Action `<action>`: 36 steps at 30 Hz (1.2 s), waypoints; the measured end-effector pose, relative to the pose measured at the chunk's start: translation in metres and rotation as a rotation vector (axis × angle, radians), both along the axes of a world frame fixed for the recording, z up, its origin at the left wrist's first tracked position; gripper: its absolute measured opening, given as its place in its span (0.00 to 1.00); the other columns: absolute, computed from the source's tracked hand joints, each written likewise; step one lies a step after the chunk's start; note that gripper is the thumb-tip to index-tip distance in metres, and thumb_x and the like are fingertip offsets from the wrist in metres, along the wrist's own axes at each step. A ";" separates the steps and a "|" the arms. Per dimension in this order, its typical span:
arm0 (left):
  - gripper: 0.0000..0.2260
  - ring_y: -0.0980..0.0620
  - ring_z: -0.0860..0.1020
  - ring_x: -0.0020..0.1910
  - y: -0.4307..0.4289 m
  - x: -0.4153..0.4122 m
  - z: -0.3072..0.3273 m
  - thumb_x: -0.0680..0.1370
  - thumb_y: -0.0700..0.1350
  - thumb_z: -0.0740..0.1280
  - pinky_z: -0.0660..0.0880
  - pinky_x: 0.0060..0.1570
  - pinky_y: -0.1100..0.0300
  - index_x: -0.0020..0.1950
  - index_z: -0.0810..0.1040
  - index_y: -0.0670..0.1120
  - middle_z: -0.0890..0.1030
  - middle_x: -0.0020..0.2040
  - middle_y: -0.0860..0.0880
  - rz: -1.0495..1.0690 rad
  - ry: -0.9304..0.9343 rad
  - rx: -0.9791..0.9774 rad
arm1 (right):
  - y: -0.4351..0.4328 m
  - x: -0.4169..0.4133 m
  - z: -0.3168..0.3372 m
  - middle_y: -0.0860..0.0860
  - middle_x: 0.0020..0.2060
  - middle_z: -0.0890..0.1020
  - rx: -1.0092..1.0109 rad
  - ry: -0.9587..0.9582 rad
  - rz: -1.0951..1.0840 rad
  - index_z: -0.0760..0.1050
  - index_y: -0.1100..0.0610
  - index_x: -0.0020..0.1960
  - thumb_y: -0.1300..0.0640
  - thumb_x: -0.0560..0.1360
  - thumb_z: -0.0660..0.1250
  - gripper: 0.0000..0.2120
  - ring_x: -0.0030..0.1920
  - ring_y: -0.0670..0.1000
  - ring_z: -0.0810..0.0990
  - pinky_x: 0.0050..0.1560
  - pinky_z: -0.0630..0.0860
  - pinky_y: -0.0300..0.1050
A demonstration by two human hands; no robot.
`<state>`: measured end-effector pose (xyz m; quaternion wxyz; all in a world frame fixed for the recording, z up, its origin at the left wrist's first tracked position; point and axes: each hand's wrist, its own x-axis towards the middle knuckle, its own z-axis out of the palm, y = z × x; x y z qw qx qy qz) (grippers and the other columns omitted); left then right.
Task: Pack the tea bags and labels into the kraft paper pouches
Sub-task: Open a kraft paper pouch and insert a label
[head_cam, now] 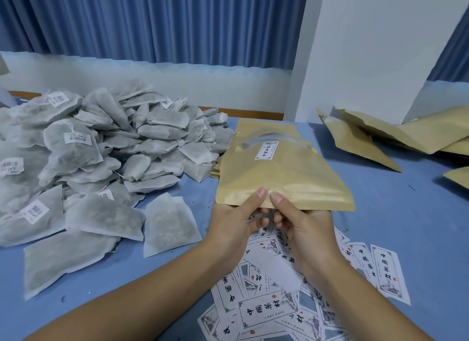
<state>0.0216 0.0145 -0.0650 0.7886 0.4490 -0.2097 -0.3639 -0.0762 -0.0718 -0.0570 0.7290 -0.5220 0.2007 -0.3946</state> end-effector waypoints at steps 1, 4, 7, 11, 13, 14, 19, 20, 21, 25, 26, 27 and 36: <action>0.06 0.46 0.79 0.36 0.000 0.000 0.000 0.71 0.47 0.77 0.77 0.37 0.57 0.43 0.87 0.45 0.82 0.40 0.41 0.004 0.004 -0.011 | -0.001 0.000 0.000 0.56 0.32 0.78 -0.009 0.011 -0.001 0.79 0.64 0.49 0.64 0.73 0.74 0.07 0.31 0.51 0.74 0.37 0.73 0.50; 0.11 0.48 0.82 0.39 0.001 0.003 0.001 0.70 0.46 0.77 0.77 0.36 0.59 0.50 0.84 0.45 0.85 0.47 0.42 0.030 0.043 -0.068 | -0.004 -0.002 0.002 0.55 0.34 0.78 0.039 -0.011 0.007 0.79 0.63 0.52 0.63 0.72 0.75 0.10 0.32 0.50 0.74 0.35 0.74 0.44; 0.11 0.48 0.83 0.41 0.000 0.004 0.000 0.72 0.44 0.76 0.78 0.38 0.59 0.53 0.83 0.43 0.85 0.48 0.41 0.036 0.043 -0.073 | -0.003 -0.002 0.002 0.56 0.35 0.78 0.071 -0.036 0.010 0.79 0.63 0.52 0.63 0.73 0.75 0.09 0.31 0.50 0.74 0.32 0.74 0.43; 0.03 0.48 0.82 0.43 0.000 0.002 -0.002 0.73 0.43 0.76 0.78 0.44 0.59 0.46 0.87 0.46 0.85 0.47 0.42 0.010 -0.014 -0.037 | 0.000 0.001 -0.001 0.55 0.33 0.77 0.066 -0.031 -0.002 0.78 0.63 0.50 0.65 0.74 0.74 0.07 0.31 0.52 0.72 0.36 0.74 0.49; 0.03 0.48 0.80 0.43 -0.002 0.003 -0.003 0.72 0.44 0.77 0.77 0.45 0.58 0.44 0.87 0.46 0.85 0.45 0.42 0.005 -0.015 -0.018 | -0.002 0.000 -0.001 0.53 0.31 0.75 0.041 0.006 -0.015 0.78 0.62 0.47 0.63 0.74 0.74 0.06 0.34 0.56 0.72 0.43 0.74 0.53; 0.03 0.47 0.79 0.42 -0.002 0.004 -0.003 0.72 0.44 0.77 0.76 0.46 0.56 0.43 0.87 0.46 0.84 0.44 0.42 0.004 -0.018 -0.007 | -0.004 0.000 -0.002 0.54 0.30 0.75 0.039 0.018 -0.018 0.77 0.62 0.45 0.63 0.74 0.74 0.06 0.37 0.57 0.71 0.46 0.74 0.55; 0.05 0.48 0.78 0.37 -0.004 0.005 -0.002 0.72 0.45 0.77 0.72 0.49 0.49 0.41 0.86 0.43 0.81 0.39 0.40 0.024 -0.036 0.015 | -0.002 0.001 -0.002 0.56 0.29 0.73 0.077 -0.024 -0.025 0.77 0.66 0.47 0.63 0.74 0.74 0.08 0.33 0.56 0.71 0.40 0.72 0.54; 0.05 0.48 0.78 0.37 -0.004 0.005 -0.003 0.73 0.45 0.77 0.74 0.48 0.50 0.42 0.86 0.43 0.82 0.40 0.39 0.019 -0.046 0.010 | -0.001 0.001 -0.002 0.56 0.29 0.73 0.071 -0.022 -0.022 0.77 0.66 0.48 0.63 0.74 0.74 0.09 0.33 0.56 0.71 0.39 0.73 0.53; 0.05 0.48 0.79 0.37 -0.003 0.005 -0.004 0.74 0.45 0.76 0.76 0.46 0.52 0.43 0.86 0.43 0.82 0.40 0.40 0.019 -0.049 0.003 | -0.001 0.001 -0.002 0.56 0.29 0.73 0.066 -0.016 -0.019 0.77 0.66 0.49 0.63 0.74 0.74 0.09 0.33 0.55 0.72 0.39 0.73 0.53; 0.13 0.50 0.79 0.35 -0.003 0.006 -0.003 0.75 0.49 0.73 0.77 0.36 0.58 0.50 0.82 0.40 0.82 0.40 0.42 0.076 0.014 0.006 | -0.004 -0.001 0.001 0.53 0.31 0.76 0.092 -0.021 -0.036 0.79 0.63 0.49 0.62 0.73 0.75 0.08 0.30 0.50 0.72 0.35 0.74 0.45; 0.15 0.50 0.78 0.34 -0.003 0.006 -0.002 0.74 0.51 0.73 0.76 0.34 0.58 0.50 0.81 0.40 0.82 0.39 0.43 0.084 0.003 0.017 | -0.005 -0.001 0.001 0.53 0.31 0.76 0.100 -0.024 -0.042 0.79 0.62 0.49 0.62 0.73 0.75 0.07 0.29 0.50 0.72 0.34 0.73 0.43; 0.15 0.50 0.78 0.33 -0.003 0.006 -0.003 0.74 0.52 0.73 0.75 0.34 0.58 0.49 0.81 0.40 0.81 0.38 0.43 0.087 -0.020 0.030 | -0.005 -0.001 0.000 0.53 0.31 0.76 0.104 -0.024 -0.041 0.79 0.62 0.49 0.62 0.73 0.75 0.07 0.29 0.49 0.72 0.32 0.73 0.43; 0.18 0.46 0.77 0.33 -0.001 -0.003 -0.002 0.78 0.53 0.70 0.72 0.35 0.56 0.42 0.80 0.38 0.80 0.34 0.40 0.042 -0.167 0.096 | 0.003 0.000 -0.003 0.58 0.31 0.76 -0.005 0.065 0.047 0.80 0.63 0.45 0.57 0.73 0.76 0.10 0.29 0.52 0.73 0.28 0.69 0.43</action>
